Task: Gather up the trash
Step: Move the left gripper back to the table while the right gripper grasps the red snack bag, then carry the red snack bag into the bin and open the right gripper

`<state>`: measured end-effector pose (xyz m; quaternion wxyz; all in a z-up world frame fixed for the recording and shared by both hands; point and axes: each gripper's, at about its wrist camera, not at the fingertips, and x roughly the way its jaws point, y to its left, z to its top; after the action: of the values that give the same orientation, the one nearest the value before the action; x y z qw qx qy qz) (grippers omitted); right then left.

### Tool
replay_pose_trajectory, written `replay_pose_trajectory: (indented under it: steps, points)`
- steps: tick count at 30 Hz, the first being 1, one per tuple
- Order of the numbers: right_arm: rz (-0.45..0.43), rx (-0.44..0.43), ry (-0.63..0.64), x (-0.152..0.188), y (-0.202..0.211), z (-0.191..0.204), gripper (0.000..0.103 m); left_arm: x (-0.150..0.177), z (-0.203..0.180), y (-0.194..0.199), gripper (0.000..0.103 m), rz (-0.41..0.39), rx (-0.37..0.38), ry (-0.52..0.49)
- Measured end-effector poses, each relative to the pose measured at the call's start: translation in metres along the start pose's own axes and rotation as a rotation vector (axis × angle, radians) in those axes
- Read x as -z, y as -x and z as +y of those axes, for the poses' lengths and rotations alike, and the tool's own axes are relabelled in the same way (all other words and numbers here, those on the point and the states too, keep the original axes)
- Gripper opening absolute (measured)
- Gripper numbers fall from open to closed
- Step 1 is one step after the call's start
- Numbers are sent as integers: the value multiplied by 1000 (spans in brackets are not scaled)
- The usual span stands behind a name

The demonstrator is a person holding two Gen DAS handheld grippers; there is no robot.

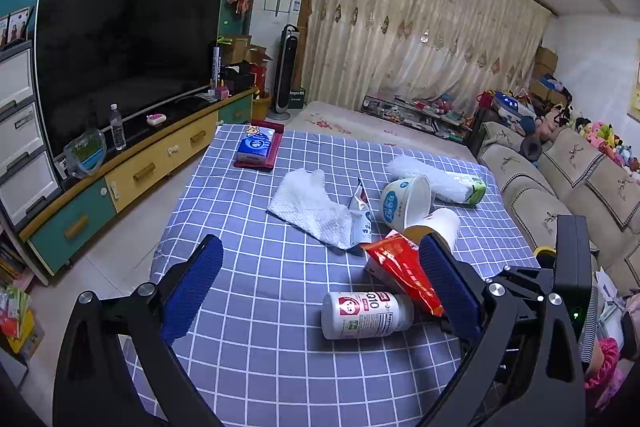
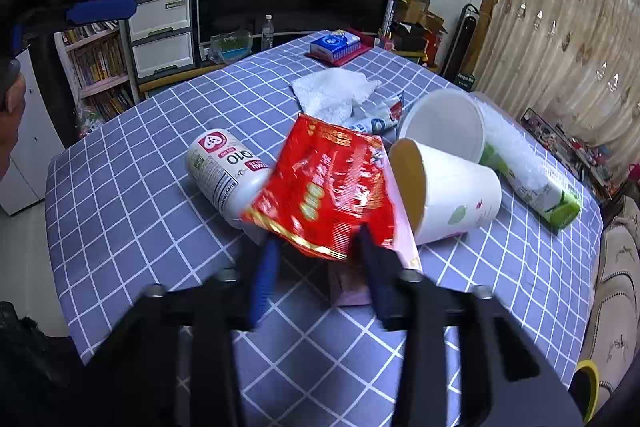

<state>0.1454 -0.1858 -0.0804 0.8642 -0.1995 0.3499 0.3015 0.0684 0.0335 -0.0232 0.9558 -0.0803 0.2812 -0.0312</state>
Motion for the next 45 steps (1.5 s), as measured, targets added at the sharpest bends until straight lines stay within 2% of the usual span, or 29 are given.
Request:
replay_pose_trajectory:
  steps: [4,6,13,18,25,30,33,35,38,45]
  points:
    - [-20,-16,-9,-1,5,-3,8,1,-2,-2,97,5,5,-5]
    - [-40,-32,-33,-2,13,-7,5,1,-3,-3,97,7,6,-7]
    - [-105,-149,-164,-1,44,-30,4,1,-5,-4,97,10,4,-11]
    - [-142,-172,-234,9,70,-49,4,1,-9,-9,97,25,15,-18]
    - [-189,-28,-360,41,112,-97,4,2,-19,-15,97,35,29,-31]
    - [-159,139,-554,94,135,-156,4,5,-30,-26,97,55,47,-44]
    - [-103,251,-672,134,142,-191,4,6,-38,-33,97,65,60,-53]
    - [-35,324,-763,165,140,-217,4,7,-43,-37,97,72,64,-60]
    - [50,387,-869,204,133,-249,4,8,-49,-41,97,77,67,-68]
    - [202,445,-1009,267,108,-288,4,10,-54,-51,97,92,59,-76]
